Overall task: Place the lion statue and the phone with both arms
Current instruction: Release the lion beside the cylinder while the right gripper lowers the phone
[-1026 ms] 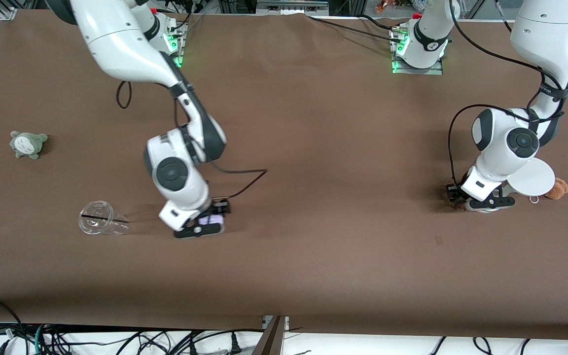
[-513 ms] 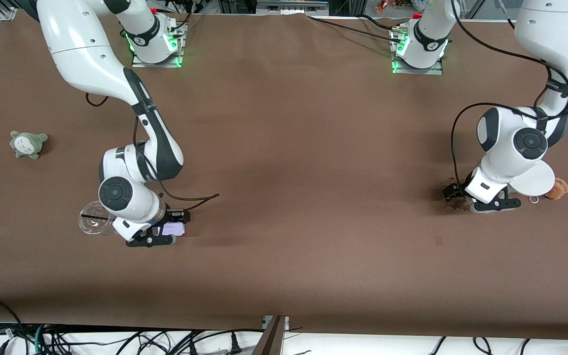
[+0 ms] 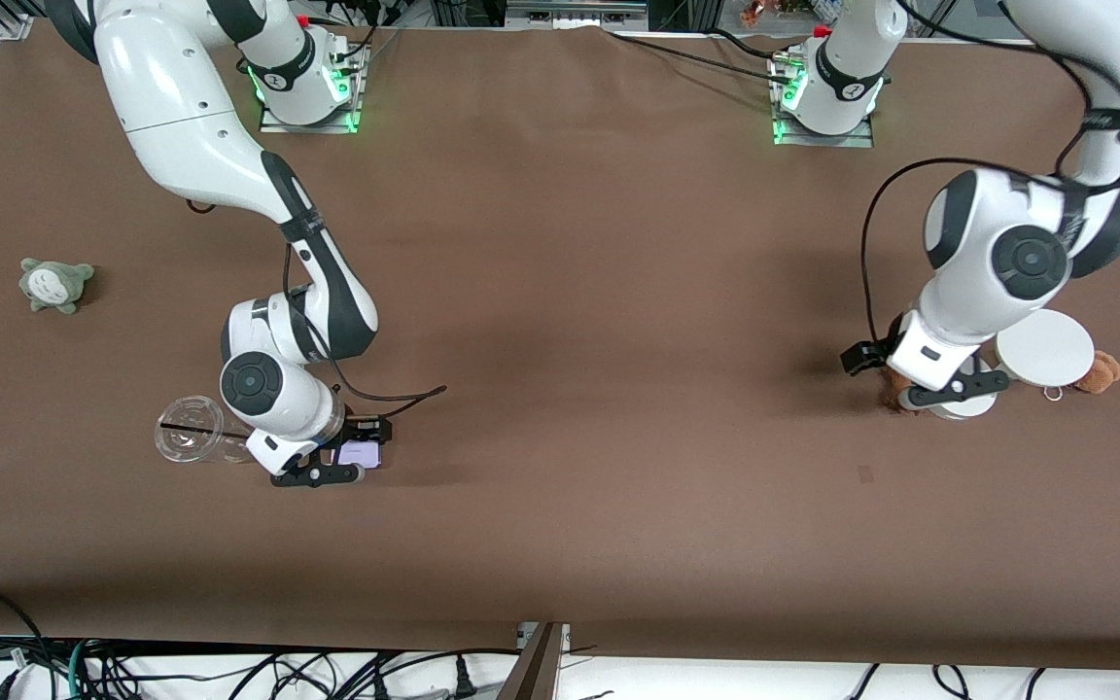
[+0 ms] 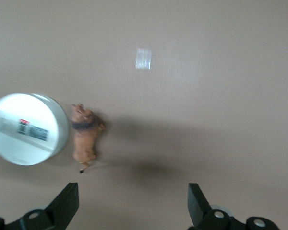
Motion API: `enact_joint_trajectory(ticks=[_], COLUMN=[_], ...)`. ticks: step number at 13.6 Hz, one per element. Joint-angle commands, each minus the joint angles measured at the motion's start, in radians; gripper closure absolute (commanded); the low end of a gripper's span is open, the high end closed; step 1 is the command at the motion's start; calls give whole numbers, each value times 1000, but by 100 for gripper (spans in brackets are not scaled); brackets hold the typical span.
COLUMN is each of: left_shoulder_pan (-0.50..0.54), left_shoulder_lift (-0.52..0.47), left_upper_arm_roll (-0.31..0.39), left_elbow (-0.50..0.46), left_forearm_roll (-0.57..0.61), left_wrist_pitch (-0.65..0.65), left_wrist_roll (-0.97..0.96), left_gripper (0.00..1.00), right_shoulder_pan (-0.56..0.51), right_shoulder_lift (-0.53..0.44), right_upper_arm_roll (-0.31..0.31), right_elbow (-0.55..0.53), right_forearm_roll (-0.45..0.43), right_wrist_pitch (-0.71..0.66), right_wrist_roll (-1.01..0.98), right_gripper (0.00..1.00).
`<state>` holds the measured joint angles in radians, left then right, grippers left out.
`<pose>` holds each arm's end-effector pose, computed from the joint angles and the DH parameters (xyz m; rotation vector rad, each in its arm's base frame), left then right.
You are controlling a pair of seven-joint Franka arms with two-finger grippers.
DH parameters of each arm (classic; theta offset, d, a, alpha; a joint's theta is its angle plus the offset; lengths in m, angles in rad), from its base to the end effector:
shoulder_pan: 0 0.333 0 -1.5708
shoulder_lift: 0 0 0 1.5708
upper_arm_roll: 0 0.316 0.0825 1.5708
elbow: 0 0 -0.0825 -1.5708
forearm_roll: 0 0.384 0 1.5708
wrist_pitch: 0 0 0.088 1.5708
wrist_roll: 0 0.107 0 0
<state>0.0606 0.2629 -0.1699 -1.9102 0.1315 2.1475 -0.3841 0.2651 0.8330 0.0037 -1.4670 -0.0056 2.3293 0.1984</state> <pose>0.6077 -0.0565 0.3602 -3.0566 -0.3177 0.0060 0.6960 0.1911 0.1858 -3.1338 -0.1143 -0.0452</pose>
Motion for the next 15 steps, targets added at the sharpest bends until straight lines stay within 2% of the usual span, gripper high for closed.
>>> enact_joint_trajectory(ticks=[1, 5, 8, 9, 11, 12, 15], left_shoulder_pan=[4, 16, 15, 15, 13, 7, -40], left_shoulder_lift=[-28, -112, -126, -126, -143, -160, -182], left_upper_arm_roll=[10, 41, 76, 107, 209, 234, 227], left_elbow=[124, 187, 331, 356, 373, 367, 372], left_forearm_roll=[-15, -24, -81, -85, -174, -197, -188], left_wrist_pitch=[-113, -259, -456, -475, -500, -523, -563], left_wrist_roll=[33, 120, 192, 239, 348, 349, 276], left_gripper=[0, 0, 0, 0, 0, 0, 0], right_shoulder_pan=[-3, 3, 5, 5, 5, 5, 5], right_shoulder_lift=[-17, -57, -174, -224, -325, -383, -526], right_upper_arm_roll=[5, 5, 7, 9, 9, 9, 10], right_elbow=[-4, -3, -19, -25, -35, -61, -111], right_forearm_roll=[12, 7, 9, 9, 13, 13, 12], right_wrist_pitch=[5, -37, -154, -213, -339, -364, -465], right_wrist_roll=[-10, -20, -10, -7, -1, 1, -5], right_gripper=[2, 1, 0, 0, 0, 0, 0])
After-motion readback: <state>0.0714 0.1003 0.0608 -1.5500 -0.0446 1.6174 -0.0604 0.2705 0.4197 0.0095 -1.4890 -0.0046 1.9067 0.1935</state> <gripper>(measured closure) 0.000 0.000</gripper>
